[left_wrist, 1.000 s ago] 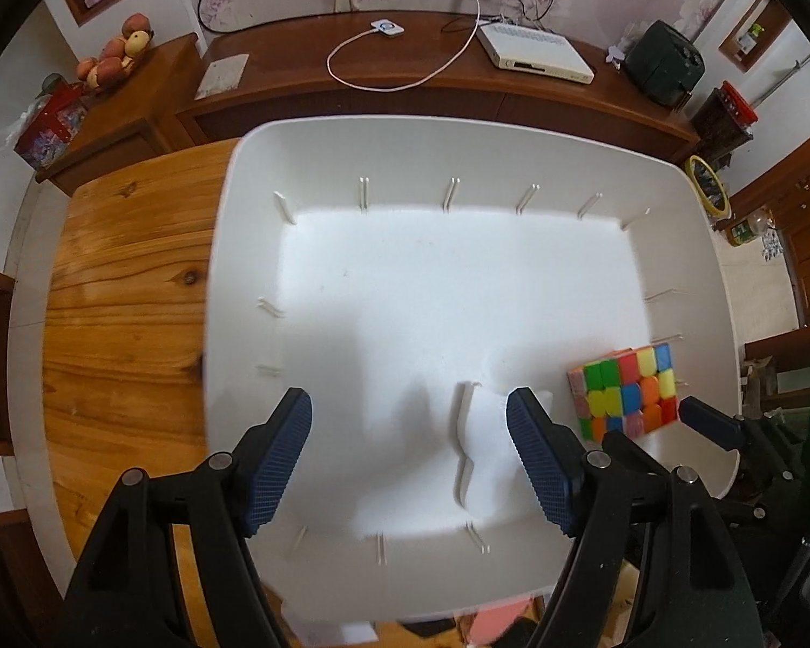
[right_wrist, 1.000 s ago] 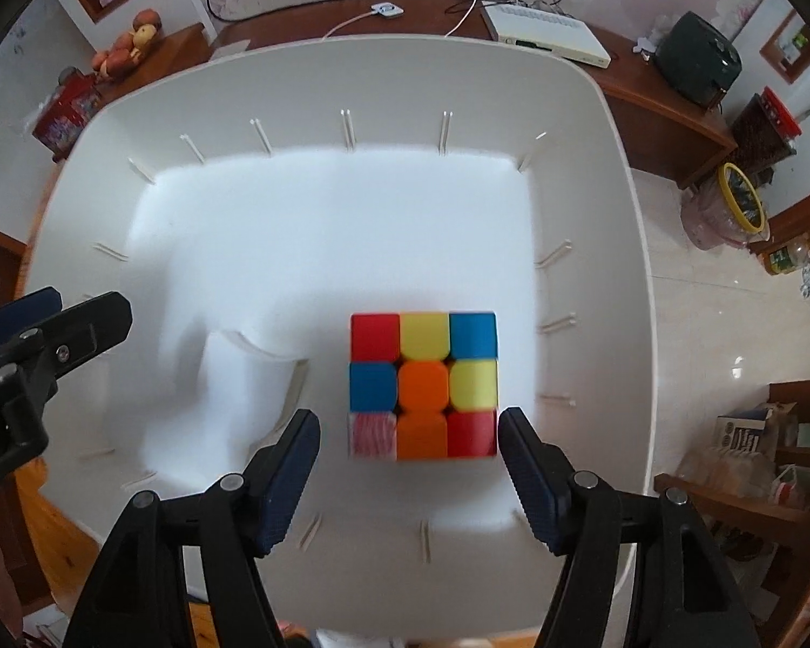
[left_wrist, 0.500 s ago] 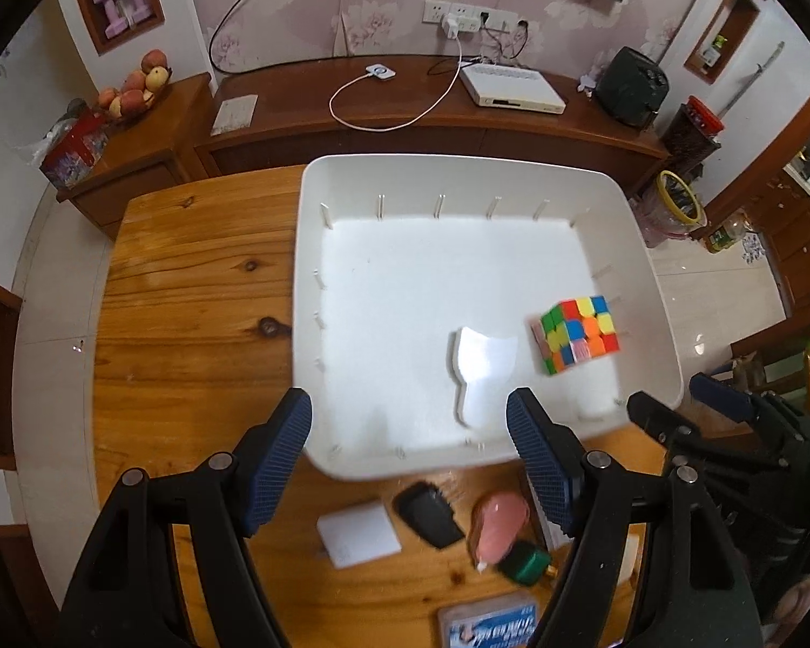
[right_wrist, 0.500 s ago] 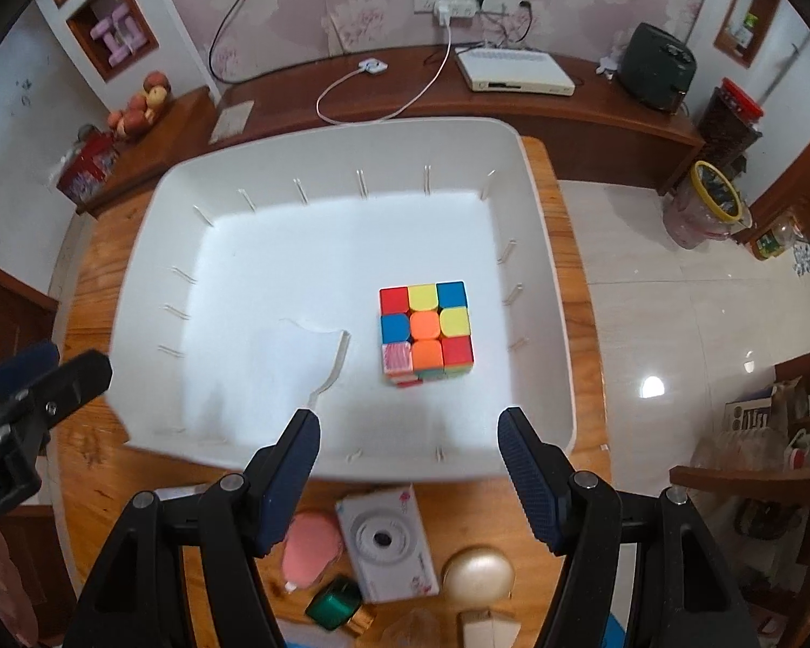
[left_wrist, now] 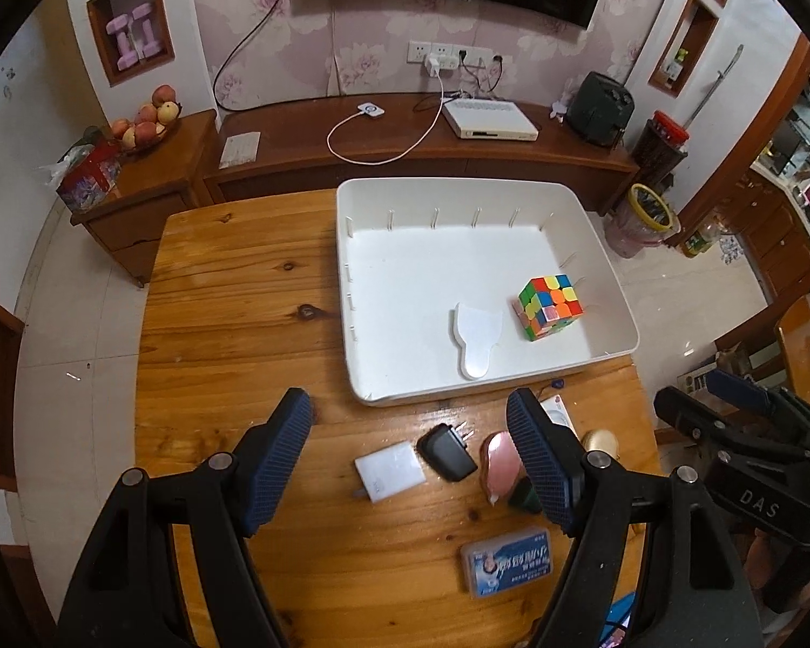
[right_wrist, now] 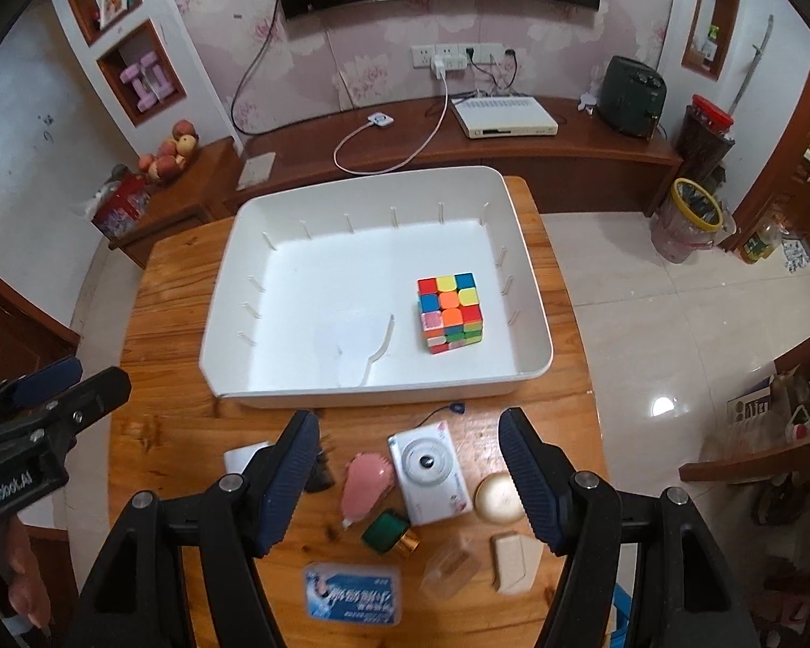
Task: Organize rigid objects
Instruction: 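Lift both tools out of the tray back over the table, then grasp the white charger with the left tool while the right tool grasps the blue toothpick box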
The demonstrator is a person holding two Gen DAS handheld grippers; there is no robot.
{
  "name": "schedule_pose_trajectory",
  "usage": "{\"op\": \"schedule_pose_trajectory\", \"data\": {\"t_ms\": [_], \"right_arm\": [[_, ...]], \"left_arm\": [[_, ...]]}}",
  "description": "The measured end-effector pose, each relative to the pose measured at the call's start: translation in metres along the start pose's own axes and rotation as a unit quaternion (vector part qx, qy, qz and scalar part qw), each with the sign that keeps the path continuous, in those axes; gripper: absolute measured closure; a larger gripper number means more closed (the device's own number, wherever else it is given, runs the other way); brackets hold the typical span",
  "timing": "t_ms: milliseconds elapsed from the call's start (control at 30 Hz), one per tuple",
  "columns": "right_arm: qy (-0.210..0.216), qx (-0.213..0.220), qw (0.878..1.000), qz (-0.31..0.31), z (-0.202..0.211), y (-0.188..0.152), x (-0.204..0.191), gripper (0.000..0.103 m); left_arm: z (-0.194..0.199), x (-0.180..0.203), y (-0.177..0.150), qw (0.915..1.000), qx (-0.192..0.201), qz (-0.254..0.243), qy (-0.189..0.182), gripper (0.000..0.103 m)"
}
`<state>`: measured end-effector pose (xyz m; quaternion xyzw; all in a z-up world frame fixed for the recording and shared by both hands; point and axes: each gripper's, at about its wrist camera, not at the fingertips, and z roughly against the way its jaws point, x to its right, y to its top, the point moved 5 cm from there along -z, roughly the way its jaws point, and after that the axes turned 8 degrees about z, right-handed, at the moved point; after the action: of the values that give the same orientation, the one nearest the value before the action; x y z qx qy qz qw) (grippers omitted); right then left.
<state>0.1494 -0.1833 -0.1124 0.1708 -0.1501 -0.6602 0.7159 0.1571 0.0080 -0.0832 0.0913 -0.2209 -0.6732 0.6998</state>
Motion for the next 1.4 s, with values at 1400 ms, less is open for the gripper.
{"op": "schedule_pose_trajectory", "data": {"t_ms": [1400], "right_arm": [[0.032,0.031,0.98,0.193,-0.05,-0.173,-0.079,0.023]], "left_arm": [[-0.135,-0.007,-0.112,0.9355,-0.105,-0.337,0.02,0.025]]}}
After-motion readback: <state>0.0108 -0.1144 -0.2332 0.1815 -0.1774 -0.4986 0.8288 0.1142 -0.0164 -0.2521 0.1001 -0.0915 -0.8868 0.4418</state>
